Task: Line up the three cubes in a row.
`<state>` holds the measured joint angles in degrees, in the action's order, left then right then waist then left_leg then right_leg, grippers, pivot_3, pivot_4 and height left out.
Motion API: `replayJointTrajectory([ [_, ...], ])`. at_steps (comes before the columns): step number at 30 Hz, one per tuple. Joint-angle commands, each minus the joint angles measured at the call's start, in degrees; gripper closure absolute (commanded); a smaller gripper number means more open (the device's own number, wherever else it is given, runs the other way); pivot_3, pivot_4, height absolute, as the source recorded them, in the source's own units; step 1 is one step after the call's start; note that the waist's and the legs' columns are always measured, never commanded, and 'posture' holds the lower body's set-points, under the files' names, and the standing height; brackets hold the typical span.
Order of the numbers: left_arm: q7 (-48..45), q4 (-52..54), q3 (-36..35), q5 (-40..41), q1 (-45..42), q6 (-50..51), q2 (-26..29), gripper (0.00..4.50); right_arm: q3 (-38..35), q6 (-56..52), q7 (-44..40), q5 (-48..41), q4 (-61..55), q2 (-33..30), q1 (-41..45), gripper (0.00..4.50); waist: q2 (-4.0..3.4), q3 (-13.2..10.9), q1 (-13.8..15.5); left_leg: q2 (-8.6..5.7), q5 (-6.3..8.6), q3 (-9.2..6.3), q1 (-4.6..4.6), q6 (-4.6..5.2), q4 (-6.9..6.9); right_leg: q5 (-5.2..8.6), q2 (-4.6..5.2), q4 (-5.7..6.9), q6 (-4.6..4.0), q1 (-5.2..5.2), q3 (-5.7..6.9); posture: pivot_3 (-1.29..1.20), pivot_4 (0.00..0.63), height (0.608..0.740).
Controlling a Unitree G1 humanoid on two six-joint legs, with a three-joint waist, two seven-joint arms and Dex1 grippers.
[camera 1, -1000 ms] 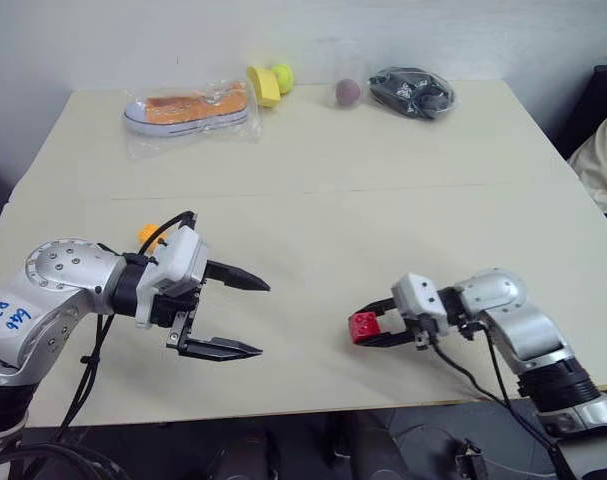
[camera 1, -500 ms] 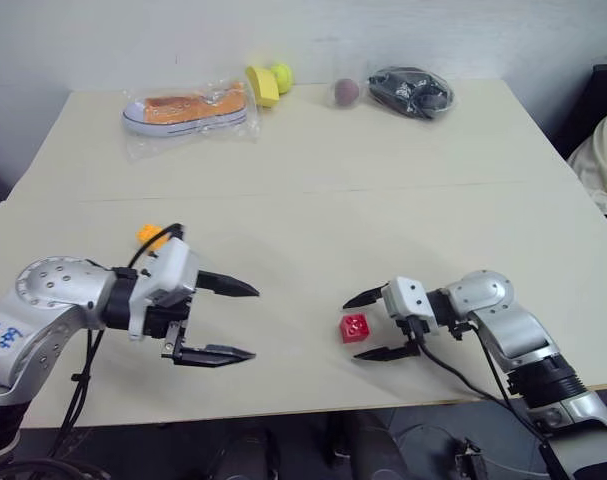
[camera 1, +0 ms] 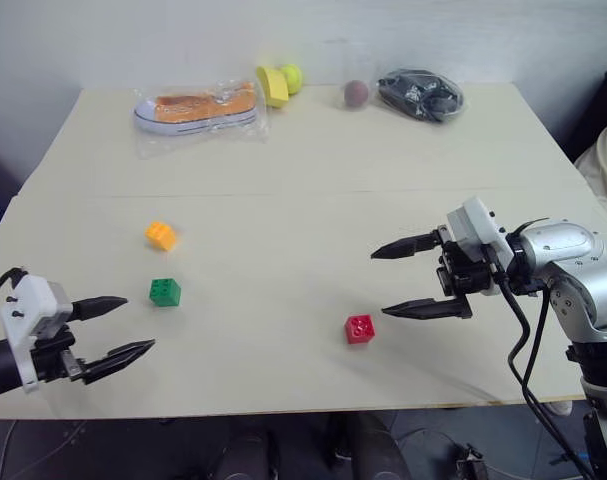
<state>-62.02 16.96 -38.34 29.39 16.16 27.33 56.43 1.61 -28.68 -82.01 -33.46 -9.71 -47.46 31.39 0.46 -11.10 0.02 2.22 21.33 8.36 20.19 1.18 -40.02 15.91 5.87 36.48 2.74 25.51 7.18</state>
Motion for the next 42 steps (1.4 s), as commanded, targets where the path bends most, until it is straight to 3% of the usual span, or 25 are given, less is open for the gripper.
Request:
replayJointTrajectory([
  [1, -2.75, -8.99, 6.65, -2.83, -9.13, -5.44, 3.72, 0.0, -0.96, 0.06, -0.14, -1.16, -2.41, -0.67, 0.64, 0.05, -0.01, 0.0, 0.19, -0.01, 0.0, -0.02, 0.03, 0.0, 0.0, 0.0, 0.01, 0.0, 0.0, 0.02, 0.04, 0.0, 0.15, 0.74],
  [6, -8.87, -24.33, 20.9, -9.29, -25.5, -14.58, 4.85, 0.0, -1.93, -1.34, 0.26, -2.15, -5.22, -1.91, -0.55, 0.05, 0.0, 0.0, -0.36, -0.07, 0.01, 0.05, 0.12, 0.05, 0.04, -0.01, 0.09, 0.07, 0.01, 0.04, 0.17, 0.0, 0.15, 0.74],
  [12, -14.64, -36.41, 29.56, -13.79, -35.65, -23.43, 3.44, 0.0, -4.57, -3.04, 2.21, -3.7, -8.58, -3.97, -2.35, 0.05, 0.02, 0.0, -0.86, 0.05, 0.04, 0.22, 0.2, 0.05, 0.05, -0.03, -0.23, 0.08, 0.04, 0.15, 0.42, 0.0, 0.15, 0.74],
  [25, -17.12, -46.65, 34.64, -17.33, -40.77, -32.26, 0.33, 0.0, -6.18, -3.27, 4.59, -4.1, -10.14, -5.11, -3.22, 0.05, 0.03, 0.01, -0.51, 0.04, 0.03, 0.23, 0.15, 0.07, -0.07, -0.03, -0.15, 0.28, 0.05, 0.13, 0.33, 0.0, 0.15, 0.74],
  [35, -17.94, -47.46, 34.1, -16.72, -39.63, -32.79, -0.6, 2.99, -5.28, -2.45, 3.75, -3.16, -9.0, -5.23, -2.22, 0.0, 0.03, 0.01, -0.26, 0.04, 0.02, 0.22, 0.15, 0.08, -0.09, -0.03, -0.14, 0.3, 0.05, 0.13, 0.33, 0.0, 0.15, 0.74],
  [39, -17.92, -43.66, 33.41, -14.54, -38.85, -29.98, -1.47, 3.03, -5.42, -1.74, 1.2, -3.15, -9.37, -6.86, -4.38, 0.0, 0.04, 0.01, -0.26, 0.02, 0.02, 0.22, 0.15, 0.08, -0.09, -0.03, -0.13, 0.3, 0.05, 0.13, 0.33, 0.0, 0.15, 0.74],
  [42, -17.23, -35.04, 33.71, -12.73, -36.12, -26.76, -2.24, 3.03, -5.65, -1.45, -0.05, -3.59, -10.19, -8.01, -6.23, 0.0, 0.07, 0.03, -0.21, 0.03, 0.02, 0.17, 0.15, 0.08, -0.08, -0.03, -0.1, 0.28, 0.05, 0.09, 0.26, 0.0, 0.15, 0.74],
])
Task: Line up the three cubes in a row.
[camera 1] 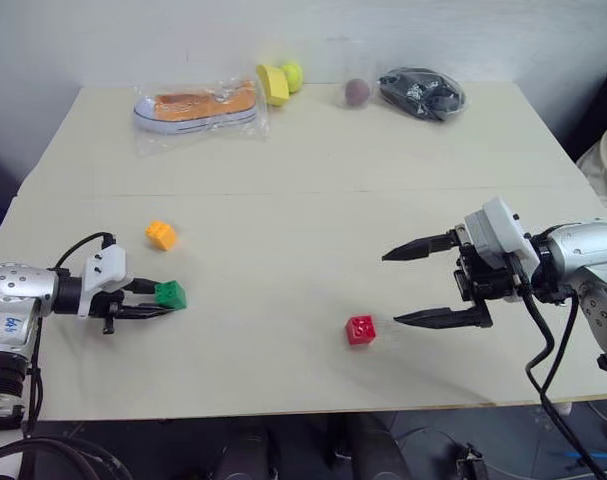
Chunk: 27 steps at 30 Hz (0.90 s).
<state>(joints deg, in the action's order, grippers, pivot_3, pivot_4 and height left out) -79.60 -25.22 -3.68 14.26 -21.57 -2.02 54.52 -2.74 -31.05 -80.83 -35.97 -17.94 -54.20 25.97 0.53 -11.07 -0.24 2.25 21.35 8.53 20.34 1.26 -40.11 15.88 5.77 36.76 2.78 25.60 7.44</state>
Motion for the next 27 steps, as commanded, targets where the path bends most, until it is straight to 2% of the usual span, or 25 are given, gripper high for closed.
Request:
replayJointTrajectory([
  [1, 0.75, 9.51, -0.99, 2.93, 2.38, 3.98, -0.54, 3.03, -1.42, 0.88, -1.28, -1.24, -2.13, -1.36, -1.09, 0.0, 0.0, 0.0, 0.04, 0.0, 0.0, -0.01, 0.0, 0.01, -0.01, 0.0, 0.01, 0.0, 0.0, 0.0, -0.04, 0.0, 0.15, 0.74],
  [5, 2.55, 23.5, 0.21, 4.05, 7.48, 8.89, -0.84, 3.03, -1.57, 1.36, -1.86, -0.8, -3.16, -2.0, -3.1, 0.0, 0.0, 0.0, 0.04, 0.0, -0.01, -0.03, -0.01, 0.01, -0.03, 0.0, 0.03, 0.02, 0.0, -0.02, -0.14, 0.0, 0.15, 0.74],
  [9, 6.19, 34.92, 3.65, -0.53, 11.66, 10.8, -0.46, 3.03, -1.3, 3.52, -3.15, 0.79, -4.31, -3.82, -6.85, 0.0, 0.0, 0.0, 0.1, 0.0, 0.0, -0.05, -0.06, 0.0, 0.0, 0.0, 0.03, -0.02, 0.0, -0.07, -0.16, 0.0, 0.15, 0.74],
  [14, 13.25, 47.18, 8.92, -2.91, 12.34, 18.25, -3.78, 3.03, -1.81, 6.04, -2.84, 2.19, -4.31, -4.52, -9.87, 0.0, 0.0, 0.0, 0.19, -0.01, -0.01, -0.03, -0.11, 0.0, -0.01, 0.0, 0.02, -0.24, 0.0, -0.11, -0.23, 0.0, 0.15, 0.74],
  [18, 17.77, 47.71, 13.62, -5.67, 7.77, 23.11, -7.7, 3.03, -1.77, 6.02, -2.36, 1.95, -4.93, -4.4, -10.69, 0.0, 0.0, 0.0, 0.46, -0.03, -0.03, -0.04, -0.13, 0.01, -0.02, 0.0, 0.0, -0.22, 0.0, -0.13, -0.25, 0.0, 0.15, 0.74],
  [27, 19.19, 44.19, 21.7, -9.73, 0.92, 26.6, -12.44, 3.03, -1.8, 5.65, -0.92, 1.98, -5.53, -4.13, -11.28, 0.0, 0.01, 0.01, 0.59, -0.03, -0.04, -0.04, -0.14, 0.02, -0.03, 0.0, -0.05, -0.23, 0.0, -0.14, -0.25, 0.0, 0.15, 0.74],
])
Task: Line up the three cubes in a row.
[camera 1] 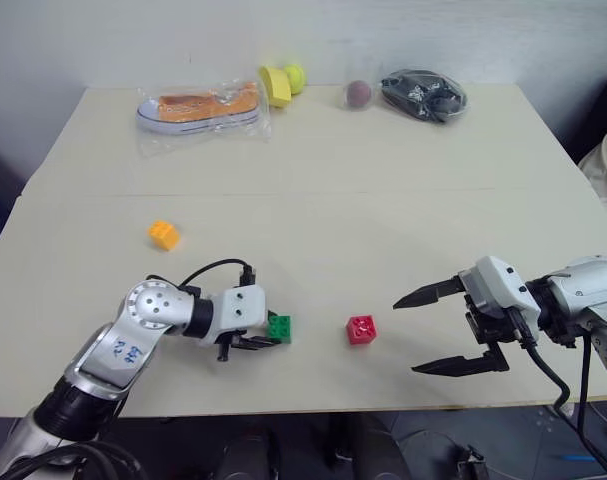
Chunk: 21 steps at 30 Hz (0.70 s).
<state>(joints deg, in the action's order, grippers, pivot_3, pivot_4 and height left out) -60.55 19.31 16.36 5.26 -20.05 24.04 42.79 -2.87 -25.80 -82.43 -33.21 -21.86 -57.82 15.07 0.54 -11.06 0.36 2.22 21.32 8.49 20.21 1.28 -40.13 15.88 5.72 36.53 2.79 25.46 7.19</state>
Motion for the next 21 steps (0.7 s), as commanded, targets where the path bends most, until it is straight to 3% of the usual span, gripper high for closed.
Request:
replayJointTrajectory([
  [1, -0.15, -0.41, 2.2, -0.67, -0.72, 0.76, -0.94, 3.03, -1.79, 0.36, 0.92, -0.83, -1.73, -0.49, -0.64, 0.0, 0.0, 0.0, 0.05, 0.0, 0.0, 0.0, 0.0, 0.0, 0.0, 0.0, 0.0, 0.0, 0.0, 0.0, -0.01, 0.0, 0.15, 0.74],
  [10, -1.3, 0.23, 2.24, 0.51, -0.25, 2.12, -0.55, 3.03, -2.06, 0.47, 2.7, -1.19, -2.71, -0.23, -2.44, 0.0, 0.0, 0.0, 0.8, -0.01, -0.02, -0.01, -0.01, 0.02, -0.05, 0.0, 0.03, 0.01, 0.0, -0.02, 0.0, 0.0, 0.15, 0.74],
  [18, -0.75, 2.16, -2.2, 3.84, 0.63, 6.03, 0.32, 0.56, -0.96, 0.83, 3.23, -1.06, -1.74, 0.36, -1.08, 0.0, 0.0, 0.0, 0.93, 0.0, -0.02, -0.01, 0.0, 0.03, -0.07, 0.0, 0.03, 0.02, 0.0, -0.02, 0.0, 0.0, 0.15, 0.74],
  [19, -0.38, 3.38, -7.18, 5.74, 2.95, 8.0, 2.04, 0.21, -0.48, 0.96, 3.3, -0.87, -1.29, 0.71, -0.29, 0.0, 0.01, 0.0, 0.84, 0.0, -0.02, -0.01, 0.0, 0.03, -0.07, 0.0, 0.03, 0.01, 0.0, -0.02, 0.0, 0.0, 0.15, 0.74],
  [21, 0.39, 5.33, -16.91, 8.81, 8.14, 10.96, 4.7, 0.04, 0.17, 1.18, 3.41, -0.55, -0.61, 1.29, 0.77, 0.0, 0.02, -0.01, 0.14, 0.07, -0.01, -0.01, 0.0, 0.01, -0.06, 0.0, 0.0, 0.0, 0.0, -0.01, -0.02, 0.0, 0.15, 0.74],
])
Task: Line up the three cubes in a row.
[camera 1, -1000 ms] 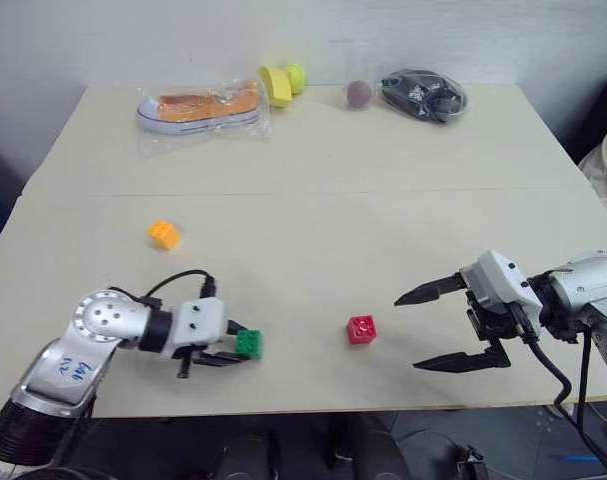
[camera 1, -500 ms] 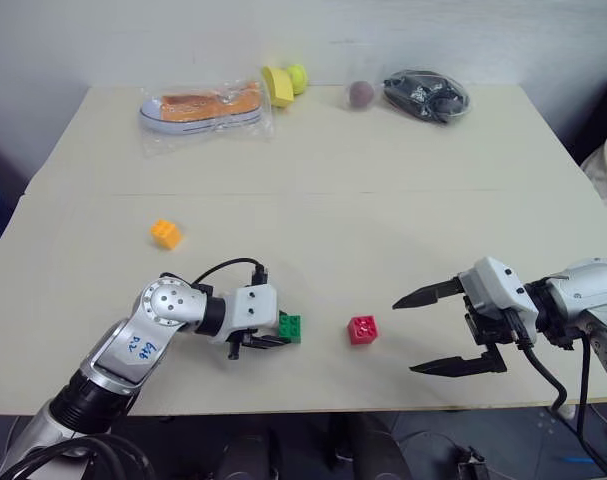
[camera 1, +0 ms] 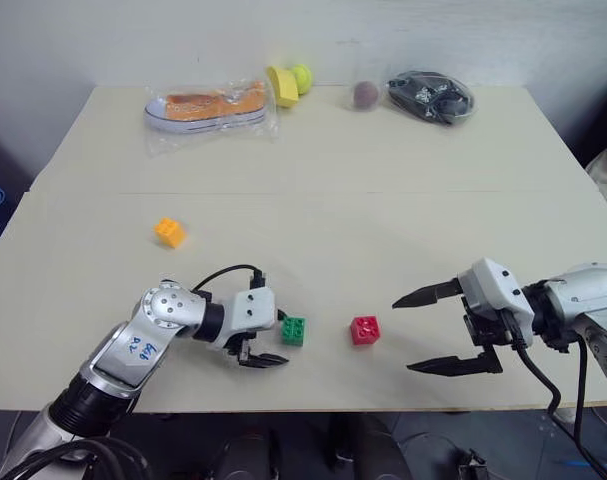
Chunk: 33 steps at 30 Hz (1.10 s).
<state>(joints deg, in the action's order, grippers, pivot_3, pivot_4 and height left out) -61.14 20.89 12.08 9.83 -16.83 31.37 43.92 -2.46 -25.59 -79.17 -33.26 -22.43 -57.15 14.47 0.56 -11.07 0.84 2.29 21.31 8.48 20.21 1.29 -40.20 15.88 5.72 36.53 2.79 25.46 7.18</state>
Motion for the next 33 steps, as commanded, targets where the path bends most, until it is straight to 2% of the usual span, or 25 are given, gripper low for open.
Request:
replayJointTrajectory([
  [1, 1.55, 4.63, -16.52, 5.44, 7.37, 4.7, 4.43, 0.04, -0.16, 1.2, 0.07, -0.38, 0.26, 0.79, 1.5, 0.0, 0.0, 0.0, -0.84, 0.04, 0.0, -0.01, -0.01, -0.02, 0.02, 0.0, -0.01, 0.0, -0.01, 0.0, 0.01, 0.0, 0.15, 0.74],
  [4, 3.39, 6.21, -25.71, 8.32, 13.59, 7.13, 4.97, 0.04, -0.35, 1.66, -0.27, -0.39, 0.9, 1.02, 1.53, 0.0, 0.0, 0.0, -0.89, 0.11, -0.01, -0.05, -0.01, -0.07, 0.05, 0.03, -0.03, -0.01, -0.05, 0.0, 0.07, 0.0, 0.15, 0.74],
  [7, 4.75, 1.19, -39.08, 9.32, 20.52, 7.44, 4.99, 0.04, -1.2, -0.67, 1.06, -3.13, 1.7, 2.77, 4.21, 0.0, 0.0, 0.0, -0.91, 0.07, -0.01, -0.05, -0.01, -0.06, 0.04, 0.03, 0.03, -0.02, -0.05, -0.02, 0.06, 0.0, 0.15, 0.74],
  [10, 6.21, -5.97, -44.06, 9.53, 21.18, 5.64, 5.6, 0.04, -1.97, -3.45, 3.44, -5.53, 3.51, 5.04, 7.54, 0.0, 0.0, 0.0, -0.82, 0.08, -0.01, -0.07, -0.03, -0.07, 0.03, 0.03, 0.01, 0.0, -0.06, -0.01, 0.07, 0.0, 0.15, 0.74],
  [13, 8.17, -12.84, -42.26, 8.5, 17.0, 3.14, 5.94, 0.04, -1.21, -3.54, 4.56, -4.62, 6.46, 6.6, 10.47, 0.0, 0.01, 0.01, -0.31, 0.0, -0.02, -0.1, -0.02, -0.07, 0.04, 0.04, 0.11, 0.02, -0.07, -0.01, 0.1, 0.0, 0.15, 0.74],
  [17, 11.45, -22.78, -36.91, 6.66, 6.75, -0.12, 5.26, 0.04, -1.08, -4.95, 6.18, -4.77, 9.33, 8.0, 13.16, 0.0, 0.06, 0.04, 0.41, -0.08, 0.0, -0.09, 0.02, -0.04, 0.05, 0.03, 0.2, 0.02, -0.05, 0.01, 0.12, 0.0, 0.15, 0.74],
  [23, 12.32, -35.03, -29.87, 4.35, -5.3, -5.73, 4.71, 0.04, -1.87, -6.42, 7.73, -5.27, 9.52, 8.97, 14.18, 0.0, 0.08, 0.05, 0.29, -0.09, -0.01, -0.04, 0.06, -0.04, 0.08, 0.02, 0.12, 0.31, -0.04, 0.04, 0.2, 0.0, 0.15, 0.74],
  [29, 14.46, -50.11, -23.93, 0.84, -16.79, -11.04, 1.95, 0.04, -2.64, -6.16, 9.68, -5.14, 7.53, 9.47, 12.91, 0.0, 0.1, 0.06, -0.16, -0.09, -0.01, 0.0, 0.06, -0.04, 0.07, 0.02, -0.02, 0.34, -0.03, 0.05, 0.25, 0.0, 0.15, 0.74],
  [33, 14.72, -60.03, -22.77, 0.7, -24.11, -13.83, -0.9, 0.04, -3.08, -5.52, 11.8, -4.45, 7.22, 10.34, 13.09, 0.0, 0.18, 0.1, -0.14, -0.11, -0.02, 0.01, 0.07, -0.03, 0.04, 0.0, -0.15, 0.36, -0.01, 0.05, 0.39, 0.0, 0.15, 0.74],
])
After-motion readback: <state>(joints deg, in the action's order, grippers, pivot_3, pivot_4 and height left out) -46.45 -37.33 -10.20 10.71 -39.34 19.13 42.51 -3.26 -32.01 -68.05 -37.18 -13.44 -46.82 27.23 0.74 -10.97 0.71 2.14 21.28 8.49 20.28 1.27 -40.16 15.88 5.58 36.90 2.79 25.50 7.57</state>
